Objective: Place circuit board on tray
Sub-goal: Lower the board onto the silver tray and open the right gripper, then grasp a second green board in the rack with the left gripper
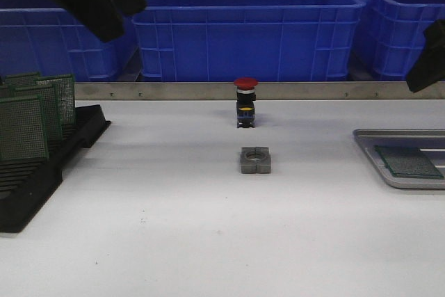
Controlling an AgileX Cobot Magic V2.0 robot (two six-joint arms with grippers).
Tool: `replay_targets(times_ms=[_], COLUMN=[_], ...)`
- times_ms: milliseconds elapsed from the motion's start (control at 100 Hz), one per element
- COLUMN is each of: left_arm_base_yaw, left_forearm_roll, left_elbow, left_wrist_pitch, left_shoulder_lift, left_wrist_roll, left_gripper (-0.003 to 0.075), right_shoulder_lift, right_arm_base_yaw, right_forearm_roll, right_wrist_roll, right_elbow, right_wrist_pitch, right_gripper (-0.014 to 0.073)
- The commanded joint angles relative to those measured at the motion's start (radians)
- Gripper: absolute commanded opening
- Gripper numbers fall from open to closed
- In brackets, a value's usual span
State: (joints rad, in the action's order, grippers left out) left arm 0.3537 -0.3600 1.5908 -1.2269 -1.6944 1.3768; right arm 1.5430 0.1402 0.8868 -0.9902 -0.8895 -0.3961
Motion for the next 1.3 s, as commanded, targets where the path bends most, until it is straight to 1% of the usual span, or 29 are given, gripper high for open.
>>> replay_targets(times_ms=[0,60,260,410,540,850,1100,1150,1200,1290], left_arm_base_yaw=[-0.038,-0.074,-0.190,-0.253,-0.274,-0.274,-0.274,-0.274,-0.274,-0.274], left_forearm_roll=[-0.003,0.024,0.095,0.087,0.089,0.098,0.098,0.098,0.098,0.098], left_elbow=[0.028,0.028,0.014,0.014,0.007,0.005,0.005,0.005,0.005,0.005], left_wrist_pitch=[-0.019,-0.050,-0.050,-0.050,-0.048,-0.043,-0.049,-0.051,-0.051,-0.051], left_shoulder_lift=[0.047,0.042,0.016,-0.022,-0.066,-0.174,-0.206,-0.206,-0.206,-0.206], left_wrist_roll=[-0.015,-0.015,-0.026,-0.035,-0.035,-0.035,-0.035,-0.035,-0.035,-0.035], left_gripper=[0.0493,0.0493,0.0493,0.0493,0.0493,0.0493,0.0489,0.0463,0.0407,0.0258], right_shoulder_lift=[-0.046,-0.046,-0.046,-0.046,-0.046,-0.046,-0.046,-0.046,-0.046,-0.046], right_arm_base_yaw=[0.005,0.005,0.005,0.005,0.005,0.005,0.005,0.005,0.005,0.005], right_forearm_roll=[0.013,0.013,0.018,0.037,0.047,0.047,0.047,0.047,0.047,0.047], right_wrist_roll=[-0.005,-0.005,-0.005,-0.005,-0.005,-0.005,-0.005,-0.005,-0.005,-0.005], right_elbow=[-0.027,-0.027,-0.027,-0.027,-0.027,-0.027,-0.027,-0.027,-0.027,-0.027], right_wrist_pitch=[0.004,0.004,0.016,0.021,0.022,0.018,0.026,0.026,0.028,0.028], right_gripper=[0.0571,0.0571,0.0568,0.0568,0.0568,0.0568,0.0568,0.0568,0.0568,0.0568])
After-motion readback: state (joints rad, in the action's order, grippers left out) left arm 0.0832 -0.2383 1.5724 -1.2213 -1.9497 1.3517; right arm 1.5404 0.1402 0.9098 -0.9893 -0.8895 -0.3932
